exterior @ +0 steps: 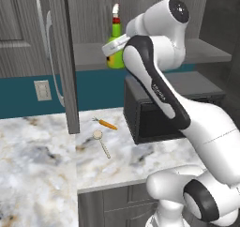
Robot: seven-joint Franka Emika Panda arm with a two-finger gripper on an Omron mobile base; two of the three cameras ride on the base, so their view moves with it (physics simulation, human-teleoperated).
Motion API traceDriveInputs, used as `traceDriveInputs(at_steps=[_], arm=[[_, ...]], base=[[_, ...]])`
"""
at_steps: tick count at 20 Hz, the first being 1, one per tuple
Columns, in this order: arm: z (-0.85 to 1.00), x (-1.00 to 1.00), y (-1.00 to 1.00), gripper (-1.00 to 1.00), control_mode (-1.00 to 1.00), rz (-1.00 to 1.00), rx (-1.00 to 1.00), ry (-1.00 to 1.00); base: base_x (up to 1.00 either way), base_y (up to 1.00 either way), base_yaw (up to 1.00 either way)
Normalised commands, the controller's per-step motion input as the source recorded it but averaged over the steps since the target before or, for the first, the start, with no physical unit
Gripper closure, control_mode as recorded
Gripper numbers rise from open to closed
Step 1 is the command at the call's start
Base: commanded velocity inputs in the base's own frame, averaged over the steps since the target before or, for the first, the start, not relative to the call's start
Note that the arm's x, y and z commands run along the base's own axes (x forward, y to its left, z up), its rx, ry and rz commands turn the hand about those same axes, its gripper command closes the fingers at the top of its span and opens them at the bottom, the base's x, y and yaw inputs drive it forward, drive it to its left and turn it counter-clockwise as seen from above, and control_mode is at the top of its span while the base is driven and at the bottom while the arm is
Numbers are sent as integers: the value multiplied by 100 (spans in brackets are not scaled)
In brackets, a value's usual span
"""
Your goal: Pick the spray and dish brush from the cabinet and place them on the counter.
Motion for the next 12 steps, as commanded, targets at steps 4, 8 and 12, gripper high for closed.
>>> traceDriveInputs(at_steps=[4, 8, 12], arm=[[-9, -100, -12, 100, -100, 0, 9, -5], [-17, -96, 0, 100, -100, -1, 8, -1], [-29, -90, 0, 100, -100, -4, 4, 1]], base=[[0, 0, 0], [0, 0, 0], [0, 0, 0]])
